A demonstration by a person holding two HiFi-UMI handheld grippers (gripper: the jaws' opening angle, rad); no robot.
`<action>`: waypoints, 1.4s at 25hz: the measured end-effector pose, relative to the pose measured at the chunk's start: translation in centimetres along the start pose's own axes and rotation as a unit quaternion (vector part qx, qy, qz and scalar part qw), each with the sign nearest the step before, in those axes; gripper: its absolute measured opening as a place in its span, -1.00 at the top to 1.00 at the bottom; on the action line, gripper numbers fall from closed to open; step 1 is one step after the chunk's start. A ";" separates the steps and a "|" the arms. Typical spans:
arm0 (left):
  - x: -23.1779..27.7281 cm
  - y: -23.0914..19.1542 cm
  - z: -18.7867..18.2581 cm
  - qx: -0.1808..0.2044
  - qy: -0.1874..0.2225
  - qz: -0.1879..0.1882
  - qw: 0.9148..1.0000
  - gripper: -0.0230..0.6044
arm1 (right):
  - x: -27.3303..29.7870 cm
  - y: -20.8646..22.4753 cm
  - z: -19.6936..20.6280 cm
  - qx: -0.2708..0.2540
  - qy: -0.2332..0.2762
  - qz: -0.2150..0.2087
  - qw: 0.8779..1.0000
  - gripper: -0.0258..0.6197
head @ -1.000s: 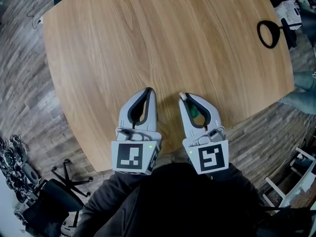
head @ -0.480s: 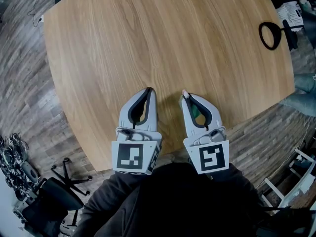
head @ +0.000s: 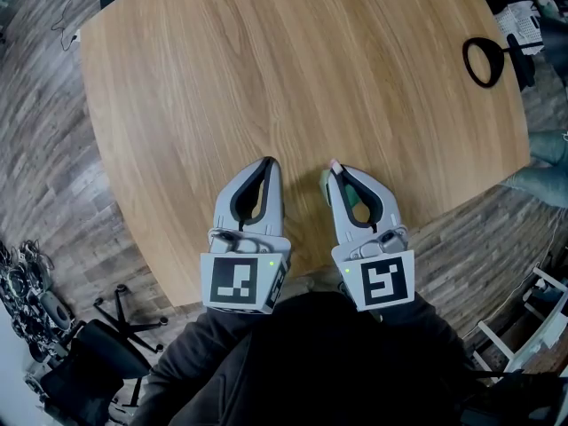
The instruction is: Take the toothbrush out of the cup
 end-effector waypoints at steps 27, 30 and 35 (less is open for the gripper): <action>-5.0 5.8 -4.9 0.085 0.064 0.052 0.993 0.90 | -8.0 1.2 -6.7 0.030 0.155 0.064 0.985 0.84; -6.0 6.9 -4.9 0.093 0.070 0.063 0.991 0.90 | -9.6 1.1 -6.6 0.044 0.158 0.072 0.984 0.84; -7.6 8.6 -4.9 0.102 0.072 0.076 0.989 0.90 | -12.5 0.6 -6.9 0.057 0.185 0.082 0.978 0.84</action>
Point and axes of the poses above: the fingertips, and each gripper's own axes: x forward along the fingers, y to its right, z out of its underside, the point moved 7 cm from there along -x, backward along the fingers, and after that the axes turned 12 degrees about z, right-handed, at the moved point
